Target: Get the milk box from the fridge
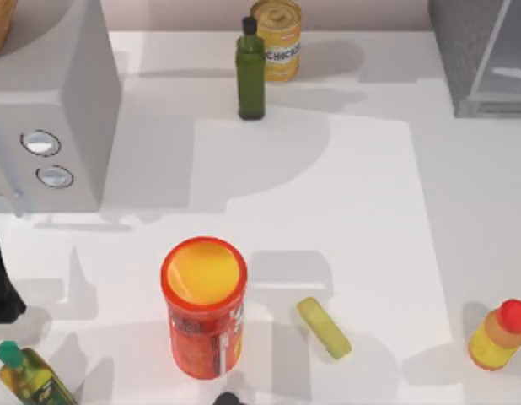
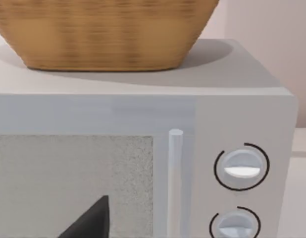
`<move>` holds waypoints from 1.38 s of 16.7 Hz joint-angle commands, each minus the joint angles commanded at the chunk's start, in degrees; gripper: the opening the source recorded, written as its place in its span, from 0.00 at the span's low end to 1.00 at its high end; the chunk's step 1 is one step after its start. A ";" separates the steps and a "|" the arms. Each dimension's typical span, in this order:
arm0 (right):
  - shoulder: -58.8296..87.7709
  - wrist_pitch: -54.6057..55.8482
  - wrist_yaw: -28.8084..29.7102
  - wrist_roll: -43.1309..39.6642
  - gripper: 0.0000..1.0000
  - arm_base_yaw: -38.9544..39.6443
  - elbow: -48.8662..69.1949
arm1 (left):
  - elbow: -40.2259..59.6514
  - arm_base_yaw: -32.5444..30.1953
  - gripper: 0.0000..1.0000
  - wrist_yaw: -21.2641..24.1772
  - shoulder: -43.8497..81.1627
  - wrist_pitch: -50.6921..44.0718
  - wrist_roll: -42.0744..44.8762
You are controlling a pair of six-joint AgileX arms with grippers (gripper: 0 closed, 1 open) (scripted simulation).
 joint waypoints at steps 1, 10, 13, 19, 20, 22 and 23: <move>-0.14 -0.15 0.10 0.00 1.00 0.24 -0.23 | 0.00 0.00 1.00 0.00 0.00 0.00 0.00; 10.57 -11.98 7.68 -0.55 1.00 7.59 18.00 | 0.00 0.00 1.00 0.00 0.00 0.00 0.00; 14.17 -15.93 10.65 -0.93 1.00 10.17 27.81 | 0.00 0.00 1.00 0.00 0.00 0.00 0.00; 23.03 -27.20 17.86 -1.49 1.00 16.90 44.73 | 0.00 0.00 1.00 0.00 0.00 0.00 0.00; 23.82 -27.90 18.55 -1.56 1.00 17.61 45.69 | 0.00 0.00 1.00 0.00 0.00 0.00 0.00; 24.09 -28.16 18.79 -1.56 1.00 17.87 46.03 | 0.00 0.00 1.00 0.00 0.00 0.00 0.00; 24.09 -28.16 18.79 -1.56 1.00 17.87 46.03 | 0.00 0.00 1.00 0.00 0.00 0.00 0.00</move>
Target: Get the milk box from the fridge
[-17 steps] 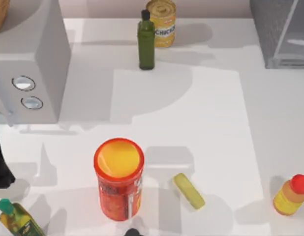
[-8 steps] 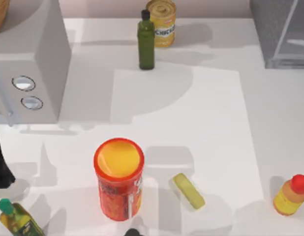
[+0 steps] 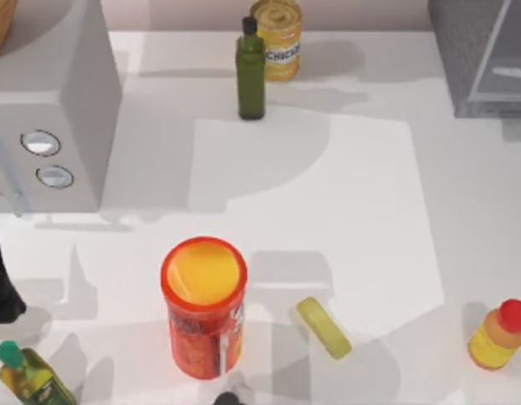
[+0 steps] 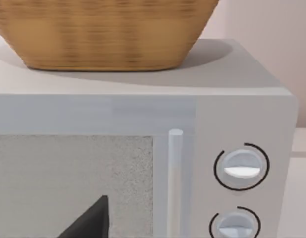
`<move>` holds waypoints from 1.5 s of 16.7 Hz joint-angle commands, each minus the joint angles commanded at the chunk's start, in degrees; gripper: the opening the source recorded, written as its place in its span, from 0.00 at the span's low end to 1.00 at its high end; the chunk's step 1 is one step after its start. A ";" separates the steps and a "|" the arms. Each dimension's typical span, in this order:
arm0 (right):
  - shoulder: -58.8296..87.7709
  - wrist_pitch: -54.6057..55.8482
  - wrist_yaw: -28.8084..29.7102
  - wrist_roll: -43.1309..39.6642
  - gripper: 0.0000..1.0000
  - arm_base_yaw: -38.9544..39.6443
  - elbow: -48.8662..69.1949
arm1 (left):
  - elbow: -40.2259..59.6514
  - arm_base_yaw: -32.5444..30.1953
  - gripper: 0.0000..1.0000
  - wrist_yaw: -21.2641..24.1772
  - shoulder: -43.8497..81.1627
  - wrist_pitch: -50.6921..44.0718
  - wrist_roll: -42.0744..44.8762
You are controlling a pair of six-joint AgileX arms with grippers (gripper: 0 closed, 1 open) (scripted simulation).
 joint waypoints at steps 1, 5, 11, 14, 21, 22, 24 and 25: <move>0.00 0.00 0.00 0.00 1.00 0.00 0.00 | 0.00 0.00 1.00 0.00 0.00 0.00 0.00; 1.47 -1.07 0.04 0.00 1.00 0.04 2.09 | 0.00 0.00 1.00 0.00 0.00 0.00 0.00; 8.27 -7.08 1.37 0.06 1.00 1.26 15.60 | 0.00 0.00 1.00 0.00 0.00 0.00 0.00; 8.94 -7.91 1.54 0.06 1.00 1.44 16.84 | 0.00 0.00 1.00 0.00 0.00 0.00 0.00; 8.94 -7.91 1.54 0.06 0.62 1.44 16.84 | 0.00 0.00 1.00 0.00 0.00 0.00 0.00; 8.94 -7.91 1.54 0.06 0.55 1.44 16.84 | 0.00 0.00 1.00 0.00 0.00 0.00 0.00; 8.94 -7.91 1.54 0.06 0.40 1.44 16.84 | 0.00 0.00 1.00 0.00 0.00 0.00 0.00; 8.94 -7.91 1.54 0.06 0.32 1.44 16.84 | 0.00 0.00 1.00 0.00 0.00 0.00 0.00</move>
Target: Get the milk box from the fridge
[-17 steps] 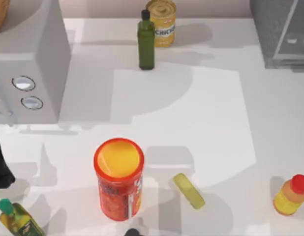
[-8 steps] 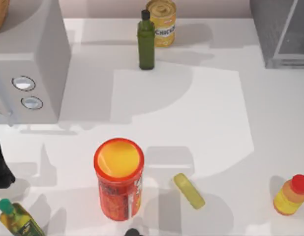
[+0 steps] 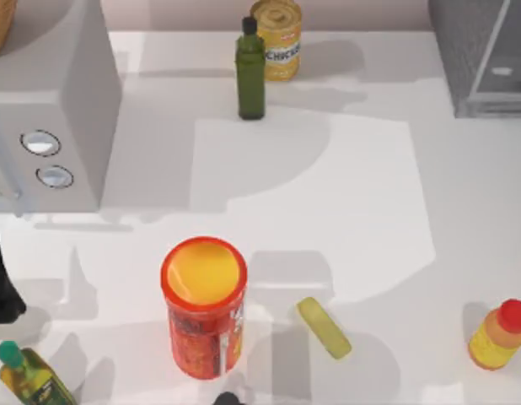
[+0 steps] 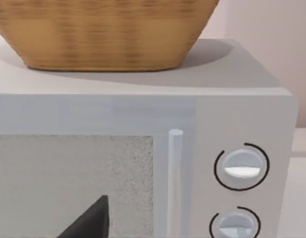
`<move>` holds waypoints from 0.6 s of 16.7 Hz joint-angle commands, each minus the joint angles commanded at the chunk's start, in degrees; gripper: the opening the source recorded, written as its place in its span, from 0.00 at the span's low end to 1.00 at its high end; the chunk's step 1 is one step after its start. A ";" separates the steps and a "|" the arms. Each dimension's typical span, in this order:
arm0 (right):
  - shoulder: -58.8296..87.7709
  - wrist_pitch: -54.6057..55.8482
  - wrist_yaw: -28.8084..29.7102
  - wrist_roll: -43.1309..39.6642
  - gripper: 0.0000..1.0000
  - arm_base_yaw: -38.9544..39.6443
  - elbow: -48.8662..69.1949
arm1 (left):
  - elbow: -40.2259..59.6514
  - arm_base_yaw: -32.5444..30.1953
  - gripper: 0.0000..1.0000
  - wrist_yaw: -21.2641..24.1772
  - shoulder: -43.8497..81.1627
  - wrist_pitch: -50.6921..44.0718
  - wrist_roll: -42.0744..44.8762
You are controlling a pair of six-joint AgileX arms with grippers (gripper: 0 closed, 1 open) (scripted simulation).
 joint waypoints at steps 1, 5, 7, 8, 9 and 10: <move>0.00 0.00 0.00 0.00 0.25 0.00 0.00 | 0.00 0.00 1.00 0.00 0.00 0.00 0.00; 0.00 0.00 0.00 0.00 0.00 0.00 0.00 | 0.00 0.00 1.00 0.00 0.00 0.00 0.00; 0.00 0.00 0.00 0.00 0.00 0.00 0.00 | 0.00 0.00 1.00 0.00 0.00 0.00 0.00; 0.00 0.00 0.00 0.00 0.00 0.00 0.00 | 0.00 0.00 1.00 0.00 0.00 0.00 0.00; 0.00 0.00 0.00 0.00 0.00 0.00 0.00 | 0.00 0.00 1.00 0.00 0.00 0.00 0.00; 0.00 0.00 0.00 0.00 0.00 0.00 0.00 | 0.00 0.00 1.00 0.00 0.00 0.00 0.00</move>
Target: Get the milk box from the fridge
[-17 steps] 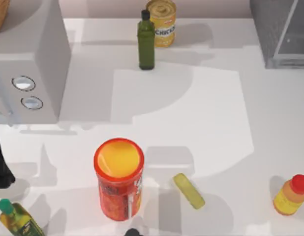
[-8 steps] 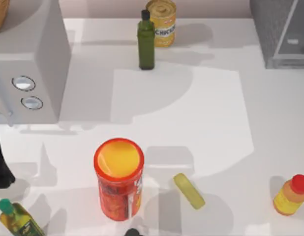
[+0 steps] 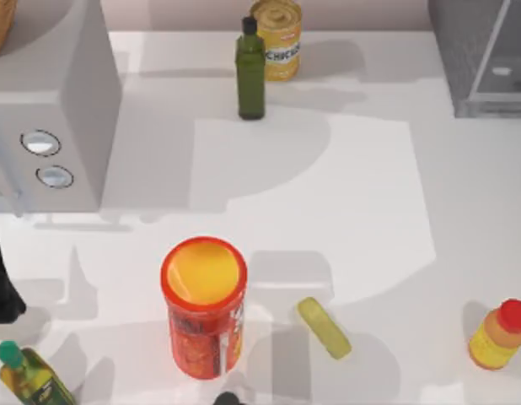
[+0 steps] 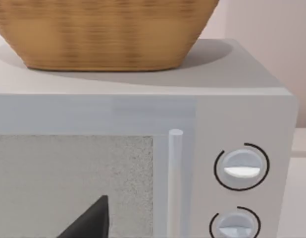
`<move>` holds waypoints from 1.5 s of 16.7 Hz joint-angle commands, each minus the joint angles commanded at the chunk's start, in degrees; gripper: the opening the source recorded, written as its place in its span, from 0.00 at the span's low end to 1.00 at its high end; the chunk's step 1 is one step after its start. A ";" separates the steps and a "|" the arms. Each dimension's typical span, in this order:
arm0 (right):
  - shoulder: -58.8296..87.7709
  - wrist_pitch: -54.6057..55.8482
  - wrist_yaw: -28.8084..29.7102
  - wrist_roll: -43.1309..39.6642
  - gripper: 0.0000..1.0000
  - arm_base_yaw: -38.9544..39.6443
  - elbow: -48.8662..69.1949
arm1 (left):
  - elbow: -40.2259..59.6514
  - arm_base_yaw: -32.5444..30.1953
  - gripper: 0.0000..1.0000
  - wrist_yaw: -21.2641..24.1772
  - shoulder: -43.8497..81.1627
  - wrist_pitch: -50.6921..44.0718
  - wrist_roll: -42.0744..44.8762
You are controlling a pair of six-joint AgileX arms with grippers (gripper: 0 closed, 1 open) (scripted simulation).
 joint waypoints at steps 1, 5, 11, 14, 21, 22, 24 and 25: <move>0.00 0.00 0.00 0.00 0.00 0.00 0.00 | 0.00 0.00 1.00 0.00 0.00 0.00 0.00; -1.11 -0.94 -0.02 0.09 0.00 -0.16 0.03 | 0.00 0.00 1.00 0.00 0.00 0.00 0.00; -7.59 -8.32 -0.10 0.14 0.00 -0.17 0.76 | 0.00 0.00 1.00 0.00 0.00 0.00 0.00; -7.70 -8.42 -0.10 0.15 0.00 -0.17 0.80 | 0.00 0.00 1.00 0.00 0.00 0.00 0.00; -12.48 -4.51 -1.08 0.18 0.00 -1.12 -8.61 | 0.00 0.00 1.00 0.00 0.00 0.00 0.00; -14.10 -3.26 -1.38 0.17 0.00 -1.41 -11.39 | 0.00 0.00 1.00 0.00 0.00 0.00 0.00; -17.42 -0.68 -2.02 0.13 0.00 -2.00 -17.34 | 0.00 0.00 1.00 0.00 0.00 0.00 0.00; -18.97 0.53 -2.32 0.11 0.00 -2.27 -20.30 | 0.00 0.00 1.00 0.00 0.00 0.00 0.00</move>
